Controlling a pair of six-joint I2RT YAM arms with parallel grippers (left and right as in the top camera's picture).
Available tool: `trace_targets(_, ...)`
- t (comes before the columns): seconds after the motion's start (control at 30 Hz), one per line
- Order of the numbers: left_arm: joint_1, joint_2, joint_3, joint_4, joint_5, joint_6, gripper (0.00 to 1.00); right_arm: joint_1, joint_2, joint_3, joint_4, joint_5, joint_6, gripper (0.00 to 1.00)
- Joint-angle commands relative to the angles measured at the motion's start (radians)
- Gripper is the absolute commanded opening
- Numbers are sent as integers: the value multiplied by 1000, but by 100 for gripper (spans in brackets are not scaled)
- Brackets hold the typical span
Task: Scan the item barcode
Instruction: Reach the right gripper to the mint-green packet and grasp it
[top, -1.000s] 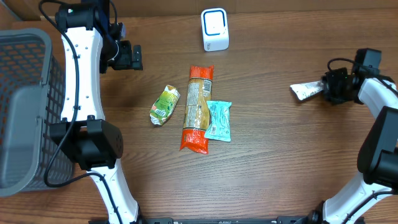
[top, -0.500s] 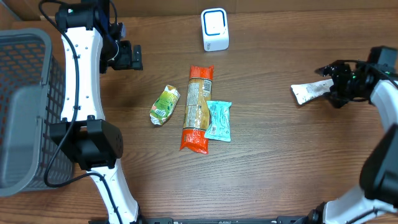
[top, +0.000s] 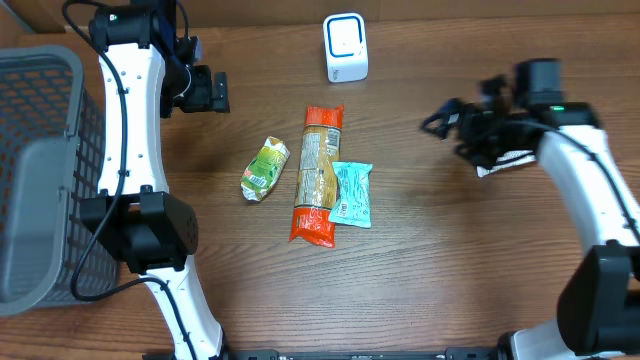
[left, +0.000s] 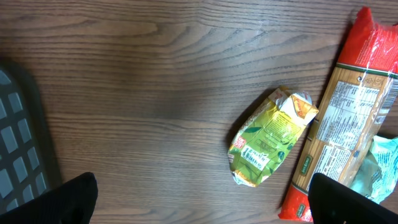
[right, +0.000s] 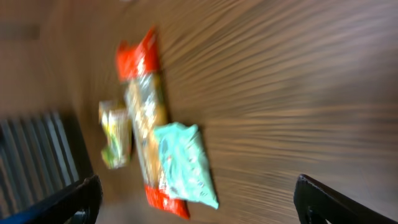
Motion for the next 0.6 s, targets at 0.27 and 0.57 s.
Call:
trace_targets(0.27,-2,8,-3,1,-6,19,100,330,148,94,31,217,-276,90)
trace_targets(0.57,-2,8,-3,1,-6,19,100,483,177,115,51,233,-237,31)
